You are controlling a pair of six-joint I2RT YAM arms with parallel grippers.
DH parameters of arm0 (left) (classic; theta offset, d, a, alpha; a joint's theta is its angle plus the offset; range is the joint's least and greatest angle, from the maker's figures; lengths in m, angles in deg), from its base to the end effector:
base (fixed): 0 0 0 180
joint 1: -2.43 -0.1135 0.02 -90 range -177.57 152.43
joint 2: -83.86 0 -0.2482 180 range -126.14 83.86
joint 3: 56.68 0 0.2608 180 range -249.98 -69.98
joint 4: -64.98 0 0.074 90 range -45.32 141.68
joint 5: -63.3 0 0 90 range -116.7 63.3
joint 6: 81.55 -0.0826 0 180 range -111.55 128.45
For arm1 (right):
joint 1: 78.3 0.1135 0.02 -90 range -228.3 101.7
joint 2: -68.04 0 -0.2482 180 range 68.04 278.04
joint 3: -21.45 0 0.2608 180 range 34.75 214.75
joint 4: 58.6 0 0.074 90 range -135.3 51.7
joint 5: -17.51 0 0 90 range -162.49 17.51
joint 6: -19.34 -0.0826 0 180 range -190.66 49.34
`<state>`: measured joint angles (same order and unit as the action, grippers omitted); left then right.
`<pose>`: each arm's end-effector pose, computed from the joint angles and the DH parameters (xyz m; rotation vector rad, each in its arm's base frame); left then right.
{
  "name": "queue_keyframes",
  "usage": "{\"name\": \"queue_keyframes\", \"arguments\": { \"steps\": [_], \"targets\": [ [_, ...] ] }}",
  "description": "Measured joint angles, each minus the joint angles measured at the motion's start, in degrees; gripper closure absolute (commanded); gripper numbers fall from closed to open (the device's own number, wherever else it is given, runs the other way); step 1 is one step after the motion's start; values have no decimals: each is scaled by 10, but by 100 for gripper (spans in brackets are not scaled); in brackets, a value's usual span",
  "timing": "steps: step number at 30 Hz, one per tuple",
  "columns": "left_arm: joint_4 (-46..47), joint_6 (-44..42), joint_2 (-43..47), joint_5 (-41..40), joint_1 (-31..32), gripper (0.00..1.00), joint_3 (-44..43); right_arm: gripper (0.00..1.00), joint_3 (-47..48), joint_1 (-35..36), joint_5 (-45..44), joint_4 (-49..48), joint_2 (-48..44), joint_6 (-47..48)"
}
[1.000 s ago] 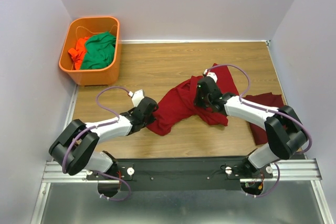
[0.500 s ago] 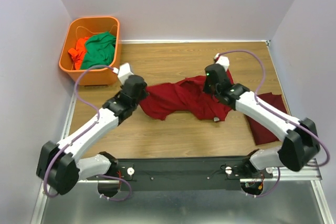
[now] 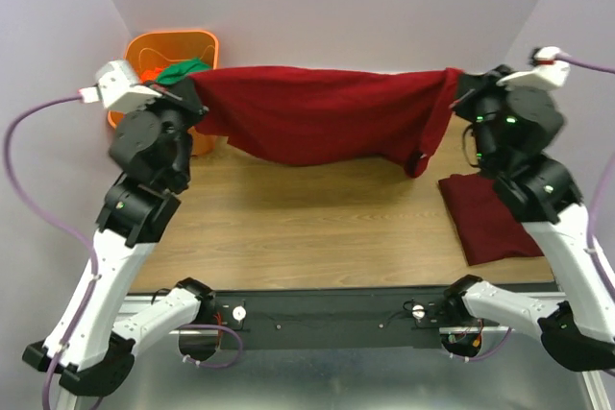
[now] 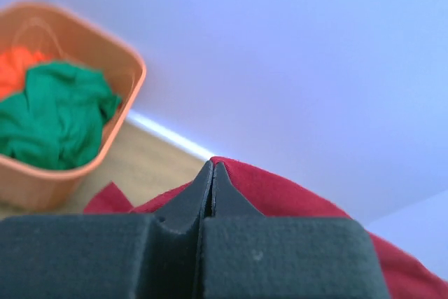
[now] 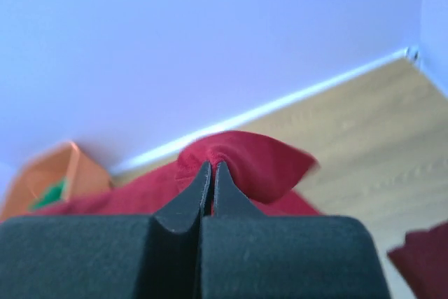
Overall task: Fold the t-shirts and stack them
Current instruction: Flatten the tshirt out
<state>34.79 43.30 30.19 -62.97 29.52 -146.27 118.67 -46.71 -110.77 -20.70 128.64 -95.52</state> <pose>0.2217 -0.0585 0.4805 -0.6063 1.3759 -0.4071 0.2366 0.0854 0.4822 0.4226 1.5362 0.2364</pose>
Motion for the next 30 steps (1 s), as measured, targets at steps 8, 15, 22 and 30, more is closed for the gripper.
{"name": "queue_keyframes", "arguments": {
  "steps": [8, 15, 22, 30],
  "targets": [
    [32, -51, 58, -3, 0, 100, -58, 99, 124, 0, -5, 4, -32, 46],
    [69, -79, 66, 12, 0, 100, -79, 99, 142, 1, 29, 1, -49, 67],
    [124, -106, 21, 12, 0, 100, -77, 99, 155, 0, 21, -48, 10, 112],
    [154, -141, -78, 12, -2, 100, -107, 99, 240, 1, 27, -69, 140, 161]
  ]
}}
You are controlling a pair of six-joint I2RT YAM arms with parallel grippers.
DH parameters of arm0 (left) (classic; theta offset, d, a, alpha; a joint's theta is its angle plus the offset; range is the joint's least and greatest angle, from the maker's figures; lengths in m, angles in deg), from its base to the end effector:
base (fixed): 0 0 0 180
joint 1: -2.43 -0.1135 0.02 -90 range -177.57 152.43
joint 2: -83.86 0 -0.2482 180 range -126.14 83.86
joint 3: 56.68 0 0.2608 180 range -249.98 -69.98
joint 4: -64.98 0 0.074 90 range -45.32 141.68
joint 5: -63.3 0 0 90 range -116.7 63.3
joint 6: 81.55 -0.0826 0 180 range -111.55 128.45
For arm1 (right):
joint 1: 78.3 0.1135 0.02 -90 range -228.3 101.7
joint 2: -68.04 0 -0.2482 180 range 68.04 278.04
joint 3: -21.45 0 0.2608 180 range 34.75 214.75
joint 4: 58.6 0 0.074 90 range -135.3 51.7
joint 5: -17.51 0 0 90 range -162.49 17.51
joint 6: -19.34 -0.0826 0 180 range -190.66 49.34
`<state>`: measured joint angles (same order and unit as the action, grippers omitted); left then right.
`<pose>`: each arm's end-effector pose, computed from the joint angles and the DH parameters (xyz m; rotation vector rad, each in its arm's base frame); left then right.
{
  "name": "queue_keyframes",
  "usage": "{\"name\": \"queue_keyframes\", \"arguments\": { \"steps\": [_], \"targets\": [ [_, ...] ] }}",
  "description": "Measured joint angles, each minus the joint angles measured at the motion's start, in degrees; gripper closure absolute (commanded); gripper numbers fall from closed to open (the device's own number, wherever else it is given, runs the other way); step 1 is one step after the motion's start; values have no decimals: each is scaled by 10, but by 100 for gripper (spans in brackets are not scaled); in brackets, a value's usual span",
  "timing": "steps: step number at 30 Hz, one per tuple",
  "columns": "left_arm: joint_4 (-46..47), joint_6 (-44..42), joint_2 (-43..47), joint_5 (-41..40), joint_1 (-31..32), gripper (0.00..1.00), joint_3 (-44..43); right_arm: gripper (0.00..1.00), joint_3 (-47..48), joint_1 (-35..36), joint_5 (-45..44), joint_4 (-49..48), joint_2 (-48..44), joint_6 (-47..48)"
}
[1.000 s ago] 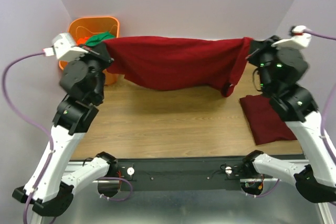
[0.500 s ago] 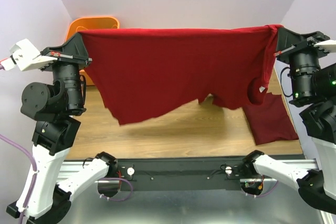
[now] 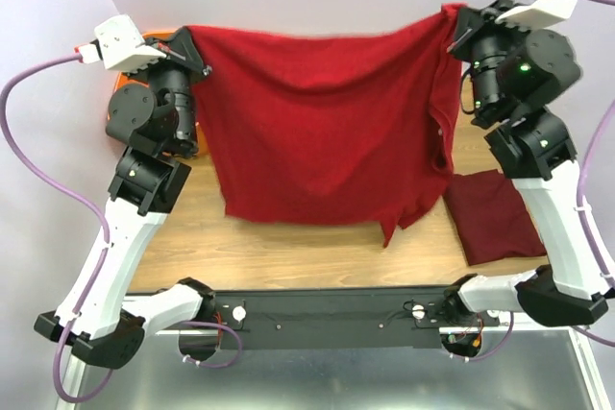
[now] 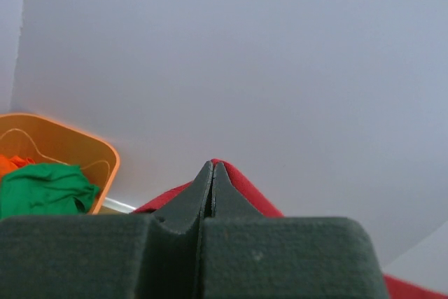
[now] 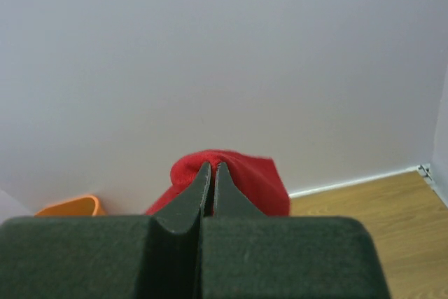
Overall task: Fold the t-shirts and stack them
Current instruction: Flatten the tshirt out
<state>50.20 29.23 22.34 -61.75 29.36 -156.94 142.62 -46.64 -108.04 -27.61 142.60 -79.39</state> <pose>0.2305 -0.0639 0.5524 -0.4814 1.1431 -0.3720 0.2542 0.1004 0.5803 0.2682 1.3256 0.1920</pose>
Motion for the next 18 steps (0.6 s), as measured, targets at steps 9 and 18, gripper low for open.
{"name": "queue_keyframes", "arguments": {
  "steps": [9, 18],
  "targets": [
    [19, -21, 44, 3, -4, 100, -31, 99, 7, 0, 35, -26, -85, 7],
    [20, -2, 140, 33, -3, 100, 17, 99, -101, 0, 71, -37, -240, -17]
  ]
}}
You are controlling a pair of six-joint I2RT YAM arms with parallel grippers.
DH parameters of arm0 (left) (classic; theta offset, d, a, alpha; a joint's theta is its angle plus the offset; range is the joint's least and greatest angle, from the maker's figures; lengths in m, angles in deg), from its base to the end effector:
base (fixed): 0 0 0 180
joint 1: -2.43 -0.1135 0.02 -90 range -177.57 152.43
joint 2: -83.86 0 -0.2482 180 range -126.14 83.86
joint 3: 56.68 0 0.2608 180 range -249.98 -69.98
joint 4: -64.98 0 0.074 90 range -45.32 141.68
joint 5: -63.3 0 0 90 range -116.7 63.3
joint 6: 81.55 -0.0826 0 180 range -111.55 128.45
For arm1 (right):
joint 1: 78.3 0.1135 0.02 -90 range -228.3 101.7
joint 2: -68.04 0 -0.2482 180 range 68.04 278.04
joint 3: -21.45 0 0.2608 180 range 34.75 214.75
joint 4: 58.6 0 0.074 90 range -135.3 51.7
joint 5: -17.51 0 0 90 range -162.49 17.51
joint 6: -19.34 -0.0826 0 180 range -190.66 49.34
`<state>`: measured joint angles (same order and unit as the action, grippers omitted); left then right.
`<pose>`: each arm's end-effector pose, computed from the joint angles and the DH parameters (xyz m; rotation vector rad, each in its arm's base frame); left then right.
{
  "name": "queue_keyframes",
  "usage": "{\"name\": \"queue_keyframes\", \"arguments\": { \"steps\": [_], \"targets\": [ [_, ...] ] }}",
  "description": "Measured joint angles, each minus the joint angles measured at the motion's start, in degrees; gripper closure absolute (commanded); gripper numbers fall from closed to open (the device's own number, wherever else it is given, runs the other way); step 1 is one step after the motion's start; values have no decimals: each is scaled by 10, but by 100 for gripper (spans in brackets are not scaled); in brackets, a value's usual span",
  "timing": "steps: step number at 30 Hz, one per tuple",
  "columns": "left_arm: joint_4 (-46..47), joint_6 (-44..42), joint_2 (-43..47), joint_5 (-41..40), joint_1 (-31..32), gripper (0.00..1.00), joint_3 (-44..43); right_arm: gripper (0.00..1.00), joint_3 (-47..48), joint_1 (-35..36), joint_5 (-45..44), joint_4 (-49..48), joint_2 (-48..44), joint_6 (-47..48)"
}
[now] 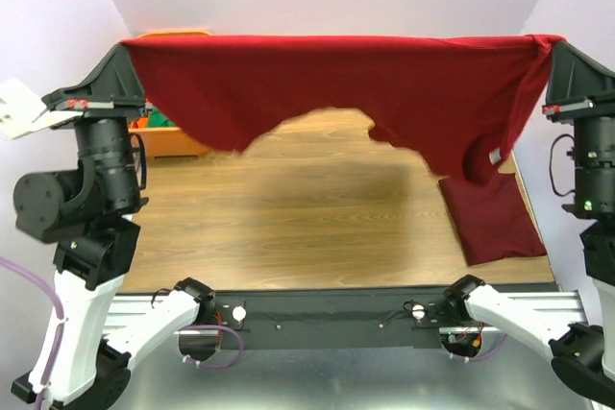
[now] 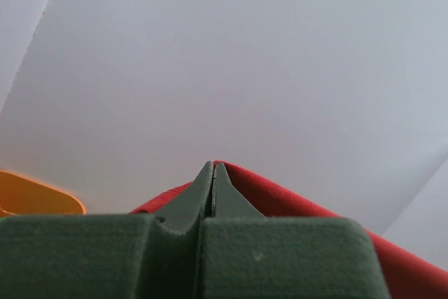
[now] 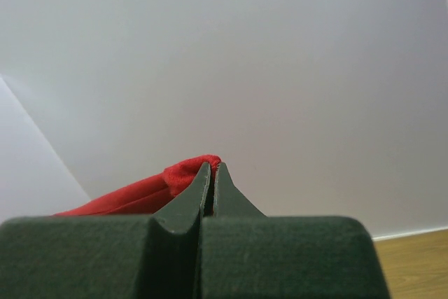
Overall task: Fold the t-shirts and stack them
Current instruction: Flatten the tshirt out
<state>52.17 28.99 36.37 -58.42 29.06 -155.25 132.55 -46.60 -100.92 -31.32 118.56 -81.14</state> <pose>0.1351 -0.0192 0.5887 -0.4718 0.9132 -0.5010 0.1167 0.0258 0.6127 0.2701 1.0414 0.4193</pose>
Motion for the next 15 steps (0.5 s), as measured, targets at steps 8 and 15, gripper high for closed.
{"name": "queue_keyframes", "arguments": {
  "steps": [8, 15],
  "targets": [
    [-2, 2, 14, 14, 0, 100, -12, 99, 17, 1, 25, 2, 2, 1],
    [35, 2, -3, 14, -1, 100, 26, 99, 16, 1, 23, -15, 64, 16]
  ]
}}
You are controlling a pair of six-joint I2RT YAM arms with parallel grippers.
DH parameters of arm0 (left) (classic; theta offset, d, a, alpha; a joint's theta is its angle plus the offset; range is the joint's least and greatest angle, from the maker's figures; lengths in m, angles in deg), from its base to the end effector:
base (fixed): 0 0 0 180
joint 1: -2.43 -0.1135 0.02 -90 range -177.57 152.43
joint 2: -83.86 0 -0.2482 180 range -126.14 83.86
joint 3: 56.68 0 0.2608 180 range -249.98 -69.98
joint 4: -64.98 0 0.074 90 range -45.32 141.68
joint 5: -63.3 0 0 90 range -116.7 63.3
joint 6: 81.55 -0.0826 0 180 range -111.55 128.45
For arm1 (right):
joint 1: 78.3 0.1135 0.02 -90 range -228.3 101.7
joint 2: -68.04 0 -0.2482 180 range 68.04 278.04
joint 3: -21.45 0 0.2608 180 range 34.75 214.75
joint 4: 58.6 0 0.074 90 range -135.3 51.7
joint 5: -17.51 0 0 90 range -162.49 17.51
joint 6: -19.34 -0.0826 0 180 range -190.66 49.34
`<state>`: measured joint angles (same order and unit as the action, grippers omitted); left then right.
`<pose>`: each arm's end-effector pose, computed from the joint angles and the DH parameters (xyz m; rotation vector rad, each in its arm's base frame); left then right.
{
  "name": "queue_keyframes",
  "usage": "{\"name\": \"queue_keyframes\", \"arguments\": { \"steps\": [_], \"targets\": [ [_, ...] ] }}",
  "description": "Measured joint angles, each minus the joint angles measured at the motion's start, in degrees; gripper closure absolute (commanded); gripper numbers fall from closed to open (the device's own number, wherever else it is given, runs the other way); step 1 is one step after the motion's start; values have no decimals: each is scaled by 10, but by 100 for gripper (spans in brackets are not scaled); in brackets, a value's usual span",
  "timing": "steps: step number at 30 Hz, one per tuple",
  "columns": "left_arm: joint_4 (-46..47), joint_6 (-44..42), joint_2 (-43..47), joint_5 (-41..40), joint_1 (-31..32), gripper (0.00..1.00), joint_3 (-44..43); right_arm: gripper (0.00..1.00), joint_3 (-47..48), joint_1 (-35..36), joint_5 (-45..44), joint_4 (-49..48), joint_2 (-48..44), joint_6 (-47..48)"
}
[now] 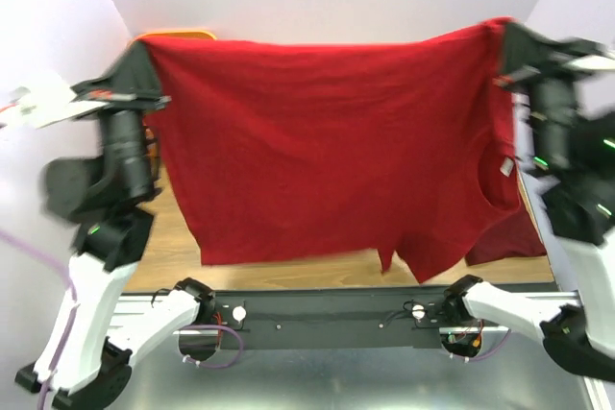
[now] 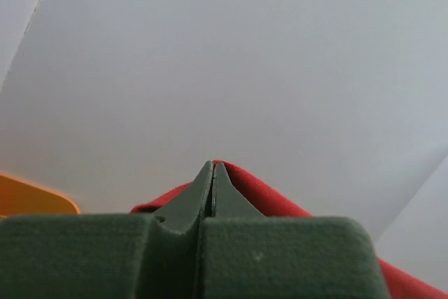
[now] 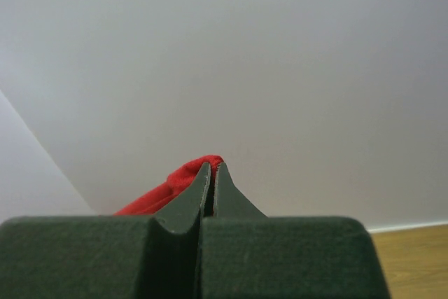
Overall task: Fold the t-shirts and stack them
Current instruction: Flatten the tshirt out
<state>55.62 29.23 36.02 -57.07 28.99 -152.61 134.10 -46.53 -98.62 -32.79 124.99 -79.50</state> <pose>0.1447 -0.0257 0.5825 -0.4537 0.9059 -0.5186 0.1552 0.0533 0.6108 0.2011 1.0969 0.3955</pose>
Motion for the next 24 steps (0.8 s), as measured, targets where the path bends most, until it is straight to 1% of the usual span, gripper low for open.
{"name": "queue_keyframes", "arguments": {
  "steps": [4, 6, 9, 10, 11, 12, 13, 14, 15, 16, 17, 19, 21, 23, 24],
  "targets": [
    [58, 2, -50, 0, -8, 100, 78, 99, -55, -3, -1, -43, 70, 17],
    [69, 4, -84, 3, -16, 100, 93, 99, -87, -11, 13, -65, 99, 17],
    [105, 19, -183, 23, -47, 100, 130, 99, -142, -92, 80, -101, 172, -7],
    [116, 25, -223, 32, -61, 100, 135, 90, -158, -136, 111, -113, 205, -27],
    [124, 29, -259, 42, -70, 91, 133, 79, -163, -170, 140, -127, 236, -45],
    [131, 31, -297, 48, -78, 84, 127, 65, -164, -193, 157, -136, 263, -55],
    [133, 33, -325, 56, -83, 74, 121, 46, -162, -222, 181, -146, 298, -70],
    [129, 36, -371, 67, -94, 63, 95, 14, -154, -240, 198, -153, 330, -88],
    [129, 41, -410, 76, -101, 49, 65, 5, -139, -258, 216, -160, 362, -99],
    [127, 41, -455, 94, -111, 43, 24, 0, -121, -276, 234, -168, 399, -115],
    [124, 49, -486, 104, -119, 41, -1, 0, -96, -292, 258, -168, 440, -131],
    [109, 57, -531, 131, -135, 38, -48, 0, -70, -309, 281, -161, 483, -156],
    [99, 61, -543, 148, -146, 39, -63, 0, -57, -320, 298, -143, 509, -172],
    [96, 71, -537, 159, -156, 39, -62, 0, -57, -321, 303, -126, 505, -182],
    [96, 80, -528, 162, -158, 41, -56, 0, -59, -320, 303, -117, 498, -189]
  ]
}}
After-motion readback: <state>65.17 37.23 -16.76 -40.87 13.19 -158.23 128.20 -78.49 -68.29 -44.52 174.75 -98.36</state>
